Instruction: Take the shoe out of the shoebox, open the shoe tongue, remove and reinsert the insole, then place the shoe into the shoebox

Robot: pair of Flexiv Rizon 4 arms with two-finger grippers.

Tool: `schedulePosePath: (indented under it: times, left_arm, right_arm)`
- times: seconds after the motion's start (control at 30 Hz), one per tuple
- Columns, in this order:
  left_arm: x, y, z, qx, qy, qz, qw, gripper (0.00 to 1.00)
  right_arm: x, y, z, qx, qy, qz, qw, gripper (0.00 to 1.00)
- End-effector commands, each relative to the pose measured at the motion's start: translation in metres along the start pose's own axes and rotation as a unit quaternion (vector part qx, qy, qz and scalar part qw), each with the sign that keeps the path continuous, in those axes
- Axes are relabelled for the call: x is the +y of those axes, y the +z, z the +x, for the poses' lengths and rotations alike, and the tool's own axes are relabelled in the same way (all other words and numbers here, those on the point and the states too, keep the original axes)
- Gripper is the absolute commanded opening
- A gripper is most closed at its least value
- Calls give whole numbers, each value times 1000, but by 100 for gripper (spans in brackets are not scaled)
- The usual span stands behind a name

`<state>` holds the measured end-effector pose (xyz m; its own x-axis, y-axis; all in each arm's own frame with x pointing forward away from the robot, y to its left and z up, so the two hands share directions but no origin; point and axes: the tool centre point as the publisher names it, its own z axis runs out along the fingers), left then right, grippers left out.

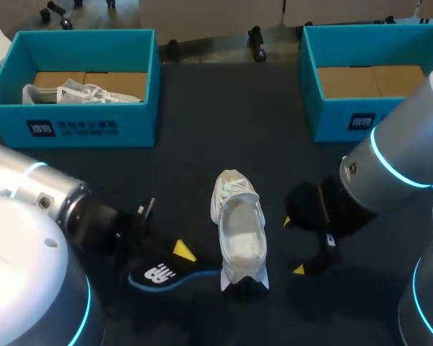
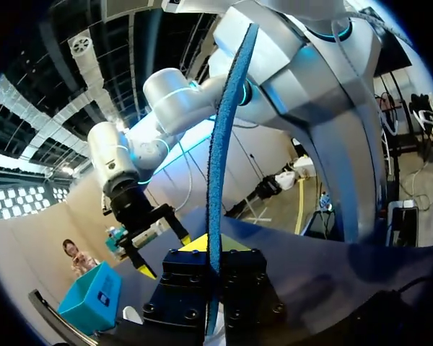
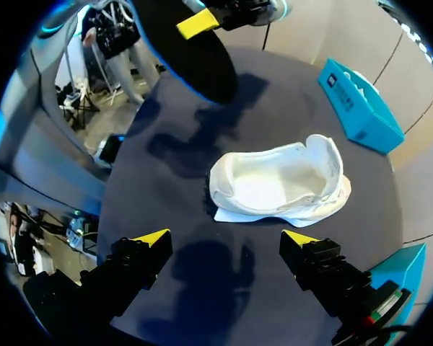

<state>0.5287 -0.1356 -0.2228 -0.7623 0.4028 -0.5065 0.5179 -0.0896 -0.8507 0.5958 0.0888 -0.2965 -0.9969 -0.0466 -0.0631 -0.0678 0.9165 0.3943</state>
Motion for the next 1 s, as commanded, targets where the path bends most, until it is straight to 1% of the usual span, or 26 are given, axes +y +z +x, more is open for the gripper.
schedulePosePath:
  times: [0.03,0.23,0.27,0.3,0.37,0.47,0.57,0.73,1.0]
  left_arm:
    - [9,7,-2,0,1,7,1000,0]
    - [9,7,-2,0,1,7,1000,0]
    - [9,10,0,1,6,8,1000,0]
    - [10,13,2,4,12,12,1000,0]
    - [12,17,6,5,14,11,1000,0]
    - [17,19,6,3,7,13,1000,0]
    - [20,21,7,-3,10,19,1000,0]
    - [21,24,10,-23,37,31,999,0]
    - [28,34,14,-29,47,36,998,0]
  right_arm:
    - [3,11,-7,4,0,1,1000,100]
    - [3,11,-7,4,0,1,1000,100]
    - [3,11,-7,4,0,1,1000,100]
    - [4,11,-10,13,5,10,1000,100]
    - [4,15,-12,15,6,27,999,100]
    - [3,23,-14,10,0,33,999,100]
    - [-3,31,-15,12,2,32,999,100]
    - [-6,37,-18,9,7,42,999,100]
    - [-11,45,-22,6,10,40,999,100]
